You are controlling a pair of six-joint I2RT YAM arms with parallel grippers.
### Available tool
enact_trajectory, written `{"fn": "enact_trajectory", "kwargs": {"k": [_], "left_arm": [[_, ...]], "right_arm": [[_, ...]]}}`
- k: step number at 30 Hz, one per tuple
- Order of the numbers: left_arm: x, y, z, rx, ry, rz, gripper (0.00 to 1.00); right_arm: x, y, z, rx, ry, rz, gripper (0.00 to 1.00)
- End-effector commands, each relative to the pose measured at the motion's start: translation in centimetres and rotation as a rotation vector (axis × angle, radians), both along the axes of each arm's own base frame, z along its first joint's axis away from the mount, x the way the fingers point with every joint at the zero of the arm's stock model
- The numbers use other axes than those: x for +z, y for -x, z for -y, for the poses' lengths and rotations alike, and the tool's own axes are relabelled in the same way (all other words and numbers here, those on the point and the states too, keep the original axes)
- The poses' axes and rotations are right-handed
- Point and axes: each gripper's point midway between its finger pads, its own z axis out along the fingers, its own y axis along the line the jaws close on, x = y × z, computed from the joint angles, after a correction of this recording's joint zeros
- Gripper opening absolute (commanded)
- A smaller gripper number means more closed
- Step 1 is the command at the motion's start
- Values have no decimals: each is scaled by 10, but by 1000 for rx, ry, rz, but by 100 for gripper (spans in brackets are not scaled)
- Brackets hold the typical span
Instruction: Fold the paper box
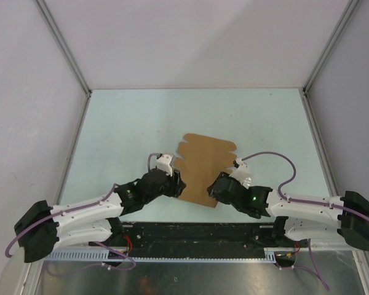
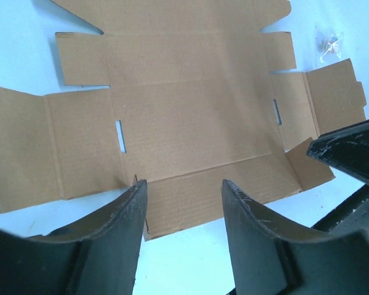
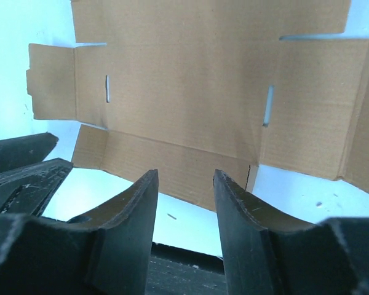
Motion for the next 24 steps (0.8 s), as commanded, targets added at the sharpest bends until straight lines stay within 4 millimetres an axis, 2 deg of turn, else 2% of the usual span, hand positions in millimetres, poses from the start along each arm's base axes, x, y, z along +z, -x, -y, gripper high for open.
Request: {"fn": "enact_trajectory", "kwargs": {"k": [1,7,10,16,20,24], "left_arm": [[11,-2,-9,25,-27,31,59],[-4,2,-24,46,-78,13,61],[-7,3,-30,58,-94,11,66],[-1,-2,-39,106,-102,36,73],[7,-14,-48,156,-70,36,75],[12,-36,-71,246,-28,15,75]], "right_arm": [[12,-6,21,-16,115,49,48],[0,7,43,-57,193,-13,51],[-4,15,46,-86,196,-31,52],[-7,18,55,-185,175,-51,54],[4,16,69,-237,151,-29,54],[14,16,86,-270,142,-12,54]]}}
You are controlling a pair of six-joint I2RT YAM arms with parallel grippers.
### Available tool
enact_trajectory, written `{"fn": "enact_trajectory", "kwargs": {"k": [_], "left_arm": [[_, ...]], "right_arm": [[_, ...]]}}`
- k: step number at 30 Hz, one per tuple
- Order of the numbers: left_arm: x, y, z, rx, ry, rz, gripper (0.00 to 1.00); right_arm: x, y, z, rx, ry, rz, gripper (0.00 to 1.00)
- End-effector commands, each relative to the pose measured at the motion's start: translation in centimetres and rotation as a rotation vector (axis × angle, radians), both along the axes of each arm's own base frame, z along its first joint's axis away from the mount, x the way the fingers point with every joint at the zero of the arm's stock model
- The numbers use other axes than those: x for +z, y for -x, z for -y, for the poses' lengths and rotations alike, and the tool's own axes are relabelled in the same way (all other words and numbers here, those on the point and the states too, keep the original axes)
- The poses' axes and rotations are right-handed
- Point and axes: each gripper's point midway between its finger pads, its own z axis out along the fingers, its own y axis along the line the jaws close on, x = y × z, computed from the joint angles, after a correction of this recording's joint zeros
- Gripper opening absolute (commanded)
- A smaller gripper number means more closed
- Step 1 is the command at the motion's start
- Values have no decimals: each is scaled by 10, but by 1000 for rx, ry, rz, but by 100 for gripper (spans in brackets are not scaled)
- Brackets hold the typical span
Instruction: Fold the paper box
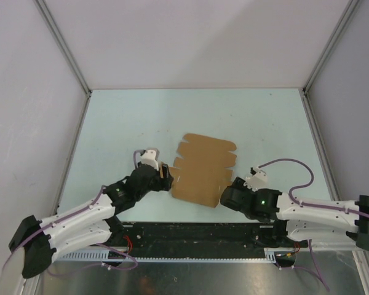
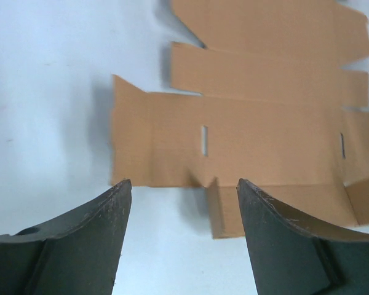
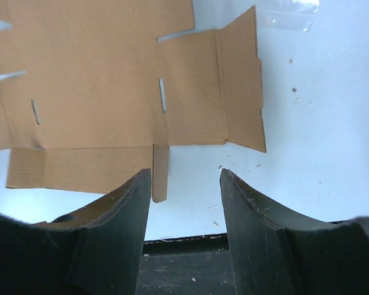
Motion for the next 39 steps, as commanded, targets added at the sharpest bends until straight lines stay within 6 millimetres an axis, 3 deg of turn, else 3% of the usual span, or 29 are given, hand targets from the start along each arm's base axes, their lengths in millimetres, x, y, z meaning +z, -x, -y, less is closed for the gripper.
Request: {"fn": "enact_trajectory", "kwargs": {"k": [1,7,14,19,23,32,39], "left_arm": [[13,-20,-21,80,43,17,75],[22,-32,-33,127,57,40,77],[11,-37,-37,139,-8,24,75],[2,-40,-42,180,-27,9,75],[1,-43,-44,195,-42,13,75],[-2,-43,-44,195,-45,13,73],[-12,-44,-46,202,-77,-5,73]], "right_arm": [[22,-8,28,-104,7,72,54],[21,-4,54,-158,55,65,54],[17,-12,69,-185,123,81,54],[14,-28,60,-94,129,81,53],[3,-40,70,-112,132,41,52],[-10,-48,50,-34,72,15,45],[-22,-47,50,-26,108,-23,39]]}}
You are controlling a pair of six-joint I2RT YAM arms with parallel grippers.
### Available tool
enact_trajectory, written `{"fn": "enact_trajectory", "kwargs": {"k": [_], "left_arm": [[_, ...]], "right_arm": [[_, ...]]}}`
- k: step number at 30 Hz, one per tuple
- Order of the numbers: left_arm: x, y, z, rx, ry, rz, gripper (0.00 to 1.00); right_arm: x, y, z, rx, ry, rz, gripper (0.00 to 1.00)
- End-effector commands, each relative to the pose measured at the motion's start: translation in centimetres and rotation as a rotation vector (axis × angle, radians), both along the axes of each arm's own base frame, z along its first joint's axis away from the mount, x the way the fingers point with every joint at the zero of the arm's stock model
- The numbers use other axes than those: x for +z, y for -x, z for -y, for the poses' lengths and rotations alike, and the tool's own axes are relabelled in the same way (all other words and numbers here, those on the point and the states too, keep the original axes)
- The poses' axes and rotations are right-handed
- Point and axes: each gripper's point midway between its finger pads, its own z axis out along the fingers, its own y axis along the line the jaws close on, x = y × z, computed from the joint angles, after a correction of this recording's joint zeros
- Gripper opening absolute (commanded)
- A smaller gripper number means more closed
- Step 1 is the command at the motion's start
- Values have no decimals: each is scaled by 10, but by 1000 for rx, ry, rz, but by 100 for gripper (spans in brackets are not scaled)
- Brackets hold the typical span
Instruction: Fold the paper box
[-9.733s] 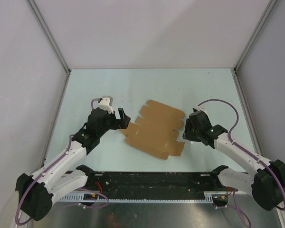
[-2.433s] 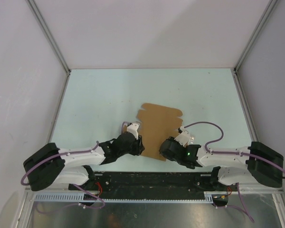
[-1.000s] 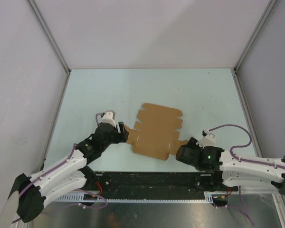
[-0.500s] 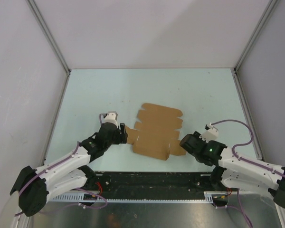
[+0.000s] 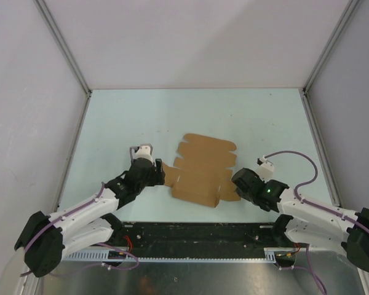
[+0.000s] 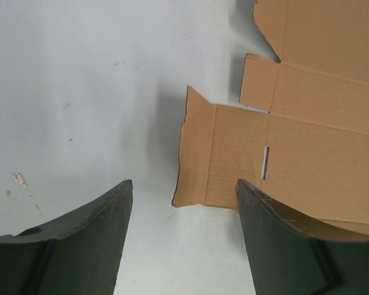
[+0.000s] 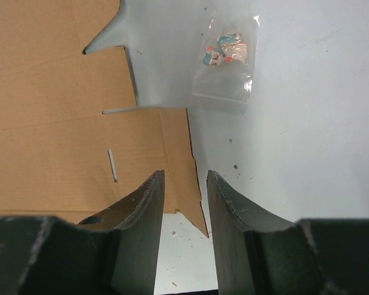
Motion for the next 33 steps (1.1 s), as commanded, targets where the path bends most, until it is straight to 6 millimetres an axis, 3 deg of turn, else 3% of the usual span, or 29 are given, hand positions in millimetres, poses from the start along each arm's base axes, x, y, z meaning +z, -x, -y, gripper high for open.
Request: {"fn": "enact_trajectory", "kwargs": {"k": [1,7,18,25,29,33], "left_arm": [[8,-11,1,18,-4,33,73],[8,-13,1,38,3,30,73],[1,-19,7,37,-18,-8,71],[2,-15,5,38,-3,-2,71],[1,-12,4,33,4,-1,71],[1,-10,4,31,13,2,71]], "right_arm": [[-7,-2,-2,17,19,-11,39],[-15,2,-2,26,44,-42,42],[1,-6,-3,119,102,23,8],[9,-17,-8,202,261,10,7],[16,-27,-21,251,372,5,8],[6,-31,-33,307,515,-34,8]]}}
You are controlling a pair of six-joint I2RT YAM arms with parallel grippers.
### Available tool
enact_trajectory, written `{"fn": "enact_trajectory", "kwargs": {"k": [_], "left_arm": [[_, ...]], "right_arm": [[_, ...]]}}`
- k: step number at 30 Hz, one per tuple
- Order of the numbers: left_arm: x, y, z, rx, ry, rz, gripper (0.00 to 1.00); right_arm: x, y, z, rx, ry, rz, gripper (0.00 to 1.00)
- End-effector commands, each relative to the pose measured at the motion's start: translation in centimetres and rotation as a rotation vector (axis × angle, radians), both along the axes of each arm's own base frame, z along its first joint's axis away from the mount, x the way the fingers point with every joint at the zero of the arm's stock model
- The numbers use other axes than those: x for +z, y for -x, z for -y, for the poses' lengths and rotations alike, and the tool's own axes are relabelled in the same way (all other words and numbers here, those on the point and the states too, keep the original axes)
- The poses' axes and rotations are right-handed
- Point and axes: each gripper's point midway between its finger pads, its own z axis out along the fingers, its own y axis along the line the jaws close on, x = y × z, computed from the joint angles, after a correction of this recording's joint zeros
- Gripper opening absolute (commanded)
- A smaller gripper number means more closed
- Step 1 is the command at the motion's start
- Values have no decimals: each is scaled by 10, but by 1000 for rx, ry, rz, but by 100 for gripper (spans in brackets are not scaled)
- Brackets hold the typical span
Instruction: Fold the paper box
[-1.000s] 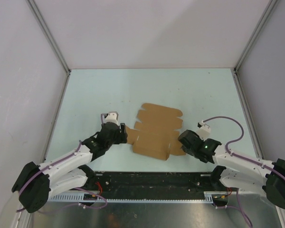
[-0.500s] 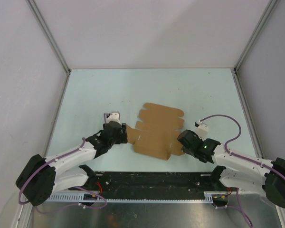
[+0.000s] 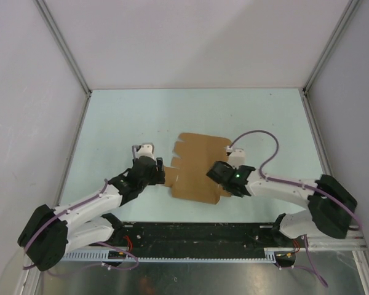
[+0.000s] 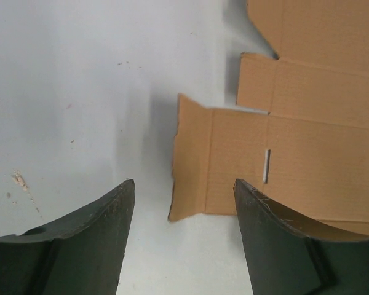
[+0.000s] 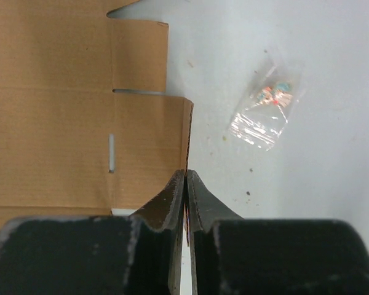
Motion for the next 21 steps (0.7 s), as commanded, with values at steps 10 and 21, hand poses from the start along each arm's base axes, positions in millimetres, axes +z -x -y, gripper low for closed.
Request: {"fn": "enact_trajectory", "kwargs": {"k": [10,21], "left_arm": [[14,0,2,11,74,49,70],[17,7,-6,46,89,48,70]], "right_arm": [[-6,-16,-25,153,455,26,9],[-25,-13,-32,188,653,21,9]]}}
